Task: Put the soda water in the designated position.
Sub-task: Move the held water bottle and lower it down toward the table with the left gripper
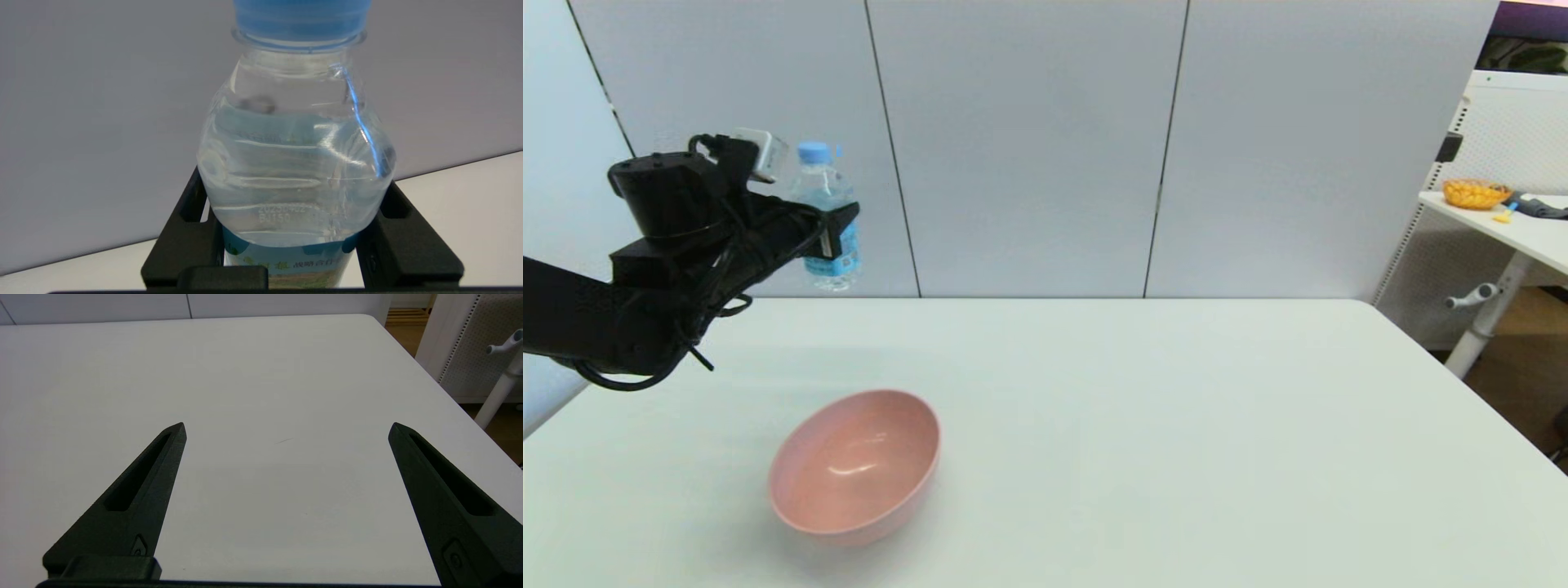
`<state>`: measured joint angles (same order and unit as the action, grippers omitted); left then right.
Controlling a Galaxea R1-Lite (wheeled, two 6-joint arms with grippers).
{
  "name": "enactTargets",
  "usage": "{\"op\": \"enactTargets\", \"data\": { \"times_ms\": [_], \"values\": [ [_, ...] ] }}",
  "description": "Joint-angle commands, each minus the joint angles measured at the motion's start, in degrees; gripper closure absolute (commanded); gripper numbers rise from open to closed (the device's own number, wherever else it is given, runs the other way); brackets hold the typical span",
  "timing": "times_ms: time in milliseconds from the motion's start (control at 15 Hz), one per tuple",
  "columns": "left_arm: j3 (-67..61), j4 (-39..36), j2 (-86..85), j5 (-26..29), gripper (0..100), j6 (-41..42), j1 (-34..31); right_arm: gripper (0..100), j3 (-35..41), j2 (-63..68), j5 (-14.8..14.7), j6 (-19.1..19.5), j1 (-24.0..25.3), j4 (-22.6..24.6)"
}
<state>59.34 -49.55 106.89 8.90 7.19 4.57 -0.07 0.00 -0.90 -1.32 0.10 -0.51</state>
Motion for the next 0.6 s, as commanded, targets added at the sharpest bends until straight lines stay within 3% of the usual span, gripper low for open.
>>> {"op": "enactTargets", "data": {
  "times_ms": [67,600],
  "values": [
    [-0.11,-0.02,1.66,8.85,100,0.28,-5.89,0,-0.01,0.09,0.02,0.00,-0.01,-0.02],
    [1.12,-3.44,10.45,24.94,100,0.19,-8.44,0,-0.01,0.00,-0.06,0.00,0.08,-0.02]
  ]
}}
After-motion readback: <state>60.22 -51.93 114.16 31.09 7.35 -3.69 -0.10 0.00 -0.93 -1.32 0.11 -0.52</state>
